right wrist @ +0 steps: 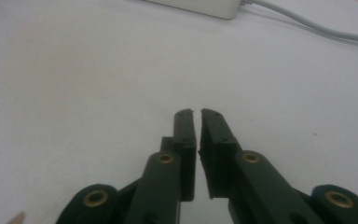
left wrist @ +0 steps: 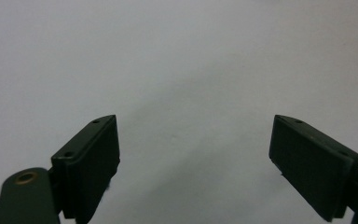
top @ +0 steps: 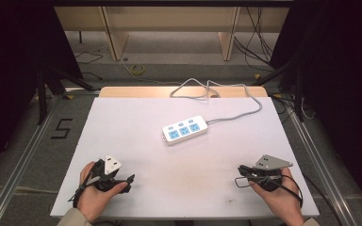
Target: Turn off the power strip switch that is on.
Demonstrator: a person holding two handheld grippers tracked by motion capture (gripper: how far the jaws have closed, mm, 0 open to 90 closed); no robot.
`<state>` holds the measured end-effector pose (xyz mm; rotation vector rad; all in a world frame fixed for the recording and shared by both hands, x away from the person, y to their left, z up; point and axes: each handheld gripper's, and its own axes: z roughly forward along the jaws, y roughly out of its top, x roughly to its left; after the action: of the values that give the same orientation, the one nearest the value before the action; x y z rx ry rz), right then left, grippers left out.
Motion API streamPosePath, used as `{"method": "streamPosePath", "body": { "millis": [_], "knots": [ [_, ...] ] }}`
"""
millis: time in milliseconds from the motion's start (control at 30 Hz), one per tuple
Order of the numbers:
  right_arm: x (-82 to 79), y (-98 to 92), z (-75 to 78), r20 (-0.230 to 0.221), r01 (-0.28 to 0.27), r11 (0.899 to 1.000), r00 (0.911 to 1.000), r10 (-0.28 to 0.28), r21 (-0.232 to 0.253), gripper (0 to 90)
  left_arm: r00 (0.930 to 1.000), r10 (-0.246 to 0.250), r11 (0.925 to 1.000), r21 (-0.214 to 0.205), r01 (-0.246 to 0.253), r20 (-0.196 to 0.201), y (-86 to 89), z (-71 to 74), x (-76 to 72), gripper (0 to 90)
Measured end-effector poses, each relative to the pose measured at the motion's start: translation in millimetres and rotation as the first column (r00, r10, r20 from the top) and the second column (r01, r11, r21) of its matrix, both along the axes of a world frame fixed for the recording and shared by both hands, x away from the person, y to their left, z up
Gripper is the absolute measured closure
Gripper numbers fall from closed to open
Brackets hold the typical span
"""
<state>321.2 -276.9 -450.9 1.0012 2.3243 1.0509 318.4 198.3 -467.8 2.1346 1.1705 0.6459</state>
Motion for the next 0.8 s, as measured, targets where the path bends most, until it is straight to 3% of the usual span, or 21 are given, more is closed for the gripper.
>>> {"method": "streamPosePath", "body": {
  "millis": [800],
  "knots": [
    [11.8,12.5,6.6,-0.022,-0.014,0.999,0.9997,0.013,-0.041,90.0,1.0000,0.005,1.0000,0.000,-0.005,-0.001,0.0,-0.5,0.1,15.9]
  ]
}}
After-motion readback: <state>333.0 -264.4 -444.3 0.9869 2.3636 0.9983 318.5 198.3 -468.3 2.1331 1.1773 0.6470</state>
